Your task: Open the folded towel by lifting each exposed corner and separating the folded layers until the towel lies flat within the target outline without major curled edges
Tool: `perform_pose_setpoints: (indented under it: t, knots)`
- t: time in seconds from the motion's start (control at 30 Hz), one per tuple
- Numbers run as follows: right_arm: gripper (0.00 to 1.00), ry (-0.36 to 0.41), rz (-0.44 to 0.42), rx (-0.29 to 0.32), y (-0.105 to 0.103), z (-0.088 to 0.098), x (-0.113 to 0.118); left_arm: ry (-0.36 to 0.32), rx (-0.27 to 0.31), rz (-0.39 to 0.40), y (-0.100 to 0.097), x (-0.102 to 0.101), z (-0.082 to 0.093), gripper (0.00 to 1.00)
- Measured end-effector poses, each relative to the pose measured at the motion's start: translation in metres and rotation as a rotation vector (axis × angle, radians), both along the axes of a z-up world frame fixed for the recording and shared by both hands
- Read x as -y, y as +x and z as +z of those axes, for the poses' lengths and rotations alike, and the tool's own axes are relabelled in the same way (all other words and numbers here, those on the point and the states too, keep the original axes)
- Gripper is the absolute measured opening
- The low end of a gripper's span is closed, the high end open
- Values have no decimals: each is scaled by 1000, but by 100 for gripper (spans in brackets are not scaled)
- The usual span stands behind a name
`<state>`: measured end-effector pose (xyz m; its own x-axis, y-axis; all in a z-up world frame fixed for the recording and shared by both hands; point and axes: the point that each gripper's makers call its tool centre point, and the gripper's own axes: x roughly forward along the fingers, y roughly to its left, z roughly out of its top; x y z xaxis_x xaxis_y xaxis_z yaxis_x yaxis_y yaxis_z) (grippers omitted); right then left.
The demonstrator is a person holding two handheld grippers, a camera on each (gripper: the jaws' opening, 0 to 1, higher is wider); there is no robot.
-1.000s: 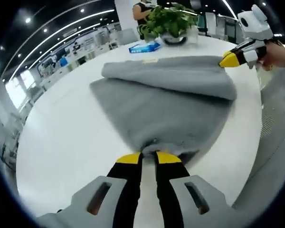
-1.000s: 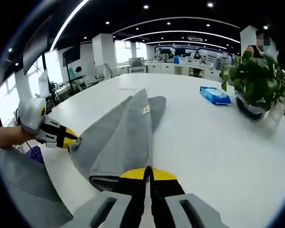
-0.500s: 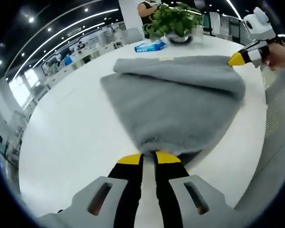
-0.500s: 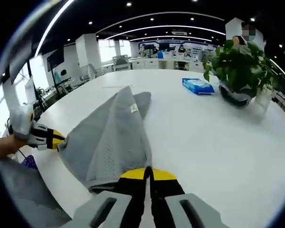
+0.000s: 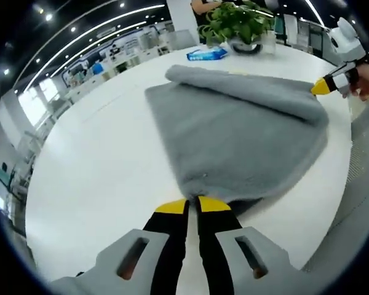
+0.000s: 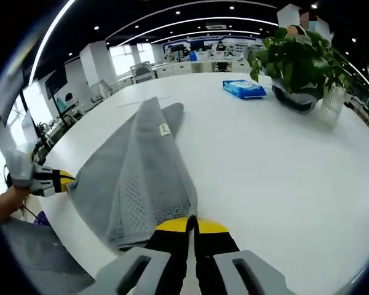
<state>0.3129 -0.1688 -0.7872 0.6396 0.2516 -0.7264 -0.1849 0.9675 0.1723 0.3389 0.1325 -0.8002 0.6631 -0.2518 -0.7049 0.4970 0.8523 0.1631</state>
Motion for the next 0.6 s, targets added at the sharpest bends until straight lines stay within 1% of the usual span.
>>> perform_pose_setpoints:
  t: [0.1, 0.2, 0.27, 0.37, 0.6]
  knots:
    - [0, 25, -20, -29, -2, -3, 1, -7, -6, 10, 0, 0, 0, 5]
    - [0, 31, -28, -48, -5, -6, 2, -14, -12, 23, -1, 0, -1, 4]
    - [0, 18, -19, -62, -7, -9, 1, -11, -19, 31, -1, -1, -1, 4]
    - [0, -31, 4, -98, -14, -17, 3, -1, -36, 50, -3, -3, -1, 3]
    - [0, -64, 28, -96, -16, -18, 3, 3, -65, 88, -7, -5, -2, 3]
